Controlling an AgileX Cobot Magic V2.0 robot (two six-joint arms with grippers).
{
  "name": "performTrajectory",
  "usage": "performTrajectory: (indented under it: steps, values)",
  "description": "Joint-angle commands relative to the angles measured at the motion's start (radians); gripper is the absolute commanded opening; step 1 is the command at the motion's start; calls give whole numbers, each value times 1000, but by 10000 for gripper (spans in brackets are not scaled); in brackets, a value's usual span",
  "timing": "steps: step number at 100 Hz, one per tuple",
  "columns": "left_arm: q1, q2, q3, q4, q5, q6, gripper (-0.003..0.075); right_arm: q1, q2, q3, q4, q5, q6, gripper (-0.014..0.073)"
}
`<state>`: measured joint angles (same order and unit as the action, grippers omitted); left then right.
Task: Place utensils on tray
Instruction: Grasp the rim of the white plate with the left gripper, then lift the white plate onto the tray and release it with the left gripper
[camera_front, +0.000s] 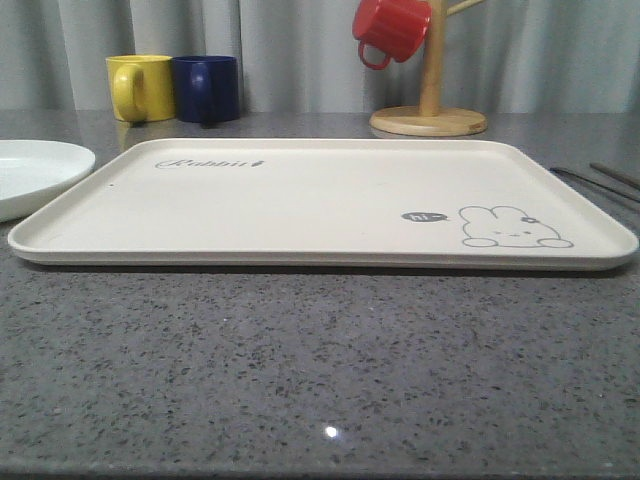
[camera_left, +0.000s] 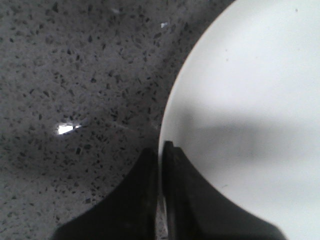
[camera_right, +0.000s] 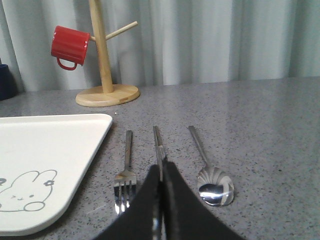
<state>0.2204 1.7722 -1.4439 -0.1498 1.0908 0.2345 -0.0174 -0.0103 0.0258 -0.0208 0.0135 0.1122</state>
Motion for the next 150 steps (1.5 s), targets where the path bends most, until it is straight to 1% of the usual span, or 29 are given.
performTrajectory:
  steps: [1,9,18,27,36,45,50,60,77,98,114,131,150]
  values:
    - [1,-90,-27,-10,-3,14,-17,-7,-17,-16,0,-82,-9,-78]
    - [1,-138,-27,-10,-3,27,-17,-7,-17,-16,0,-82,-9,-78]
    - [18,-203,-27,-46,-7,39,-17,-7,-17,-16,0,-82,-9,-78]
    - [39,-265,-27,-131,-7,80,-17,-7,-17,-16,0,-82,-9,-78]
    - [40,-308,-27,-233,2,125,-17,-7,-17,-16,0,-82,-9,-78]
    - [10,-325,-27,-337,17,159,-18,-7,-17,-16,0,-82,-9,-78]
    - [-21,-325,-27,-353,24,161,-18,-7,-17,-16,0,-82,-9,-78]
    - [-105,-319,-27,-353,15,161,-18,-7,-17,-16,0,-82,-9,-78]
    - [-253,-276,-33,-353,-56,120,-18,-7,-17,-16,0,-82,-9,-78]
    - [-369,-149,-104,-353,-68,105,-18,-7,-17,-16,0,-82,-9,-78]
    - [-400,-68,-132,-351,-68,88,-18,-7,-17,-16,0,-82,-9,-78]
    - [-401,-1,-136,-349,-76,88,-18,-7,-17,-16,0,-82,-9,-78]
    - [-401,38,-137,-314,-76,86,-17,-7,-17,-16,0,-82,-9,-78]
